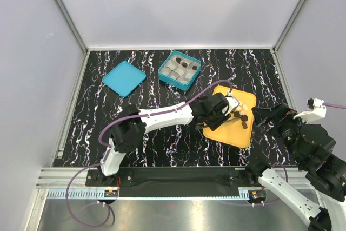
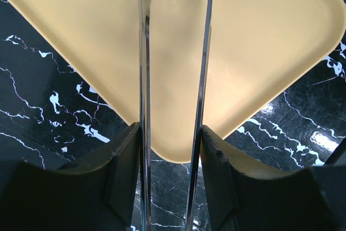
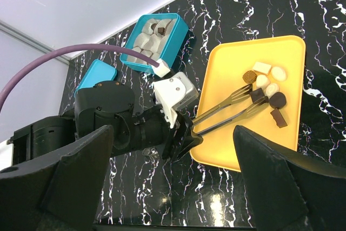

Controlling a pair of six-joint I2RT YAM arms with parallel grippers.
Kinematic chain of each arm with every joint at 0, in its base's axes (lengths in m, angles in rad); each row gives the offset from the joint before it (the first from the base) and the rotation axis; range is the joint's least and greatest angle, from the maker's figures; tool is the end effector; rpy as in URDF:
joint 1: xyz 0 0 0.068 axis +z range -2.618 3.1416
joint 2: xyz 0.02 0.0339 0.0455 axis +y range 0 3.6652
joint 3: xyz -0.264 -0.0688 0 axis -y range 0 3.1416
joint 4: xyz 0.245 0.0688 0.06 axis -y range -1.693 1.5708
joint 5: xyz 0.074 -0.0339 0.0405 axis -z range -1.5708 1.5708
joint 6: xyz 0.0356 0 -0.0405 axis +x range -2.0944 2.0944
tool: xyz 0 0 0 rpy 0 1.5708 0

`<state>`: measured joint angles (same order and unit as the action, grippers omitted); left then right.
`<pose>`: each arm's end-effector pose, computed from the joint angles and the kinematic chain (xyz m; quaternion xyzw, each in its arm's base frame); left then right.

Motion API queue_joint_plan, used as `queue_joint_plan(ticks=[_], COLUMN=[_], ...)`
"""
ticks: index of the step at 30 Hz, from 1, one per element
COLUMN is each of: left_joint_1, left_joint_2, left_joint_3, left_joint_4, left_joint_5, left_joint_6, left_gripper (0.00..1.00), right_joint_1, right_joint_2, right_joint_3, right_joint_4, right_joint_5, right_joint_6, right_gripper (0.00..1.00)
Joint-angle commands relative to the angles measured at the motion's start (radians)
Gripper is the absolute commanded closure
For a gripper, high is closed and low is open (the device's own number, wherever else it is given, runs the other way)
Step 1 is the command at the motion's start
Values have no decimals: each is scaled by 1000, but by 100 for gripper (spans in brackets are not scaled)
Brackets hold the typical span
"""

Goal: Pack the chocolate

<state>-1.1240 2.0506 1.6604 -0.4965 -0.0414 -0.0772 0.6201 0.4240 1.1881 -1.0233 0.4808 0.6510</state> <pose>0.2003 -0.4147 0.2251 0.4648 0.8192 -0.1734 0.2877 0.0232 -0.0036 0.4079 0.1571 0.7674 0.1997 0.5886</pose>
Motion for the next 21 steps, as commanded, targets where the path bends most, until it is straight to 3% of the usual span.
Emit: queue_joint_plan(ticks=[1, 21], left_joint_1=[-5, -5], left_joint_2=[8, 2], left_joint_3=[41, 41], left_joint_4=[58, 39], left_joint_5=[-9, -31], left_joint_6=[13, -10], left_gripper=[51, 58], right_joint_1=[6, 4], right_joint_2=[-2, -11], right_joint_3=[22, 21], right_joint_4=[8, 2], right_joint_5=[39, 38], right_joint_6=[-8, -1], right_gripper=[0, 0])
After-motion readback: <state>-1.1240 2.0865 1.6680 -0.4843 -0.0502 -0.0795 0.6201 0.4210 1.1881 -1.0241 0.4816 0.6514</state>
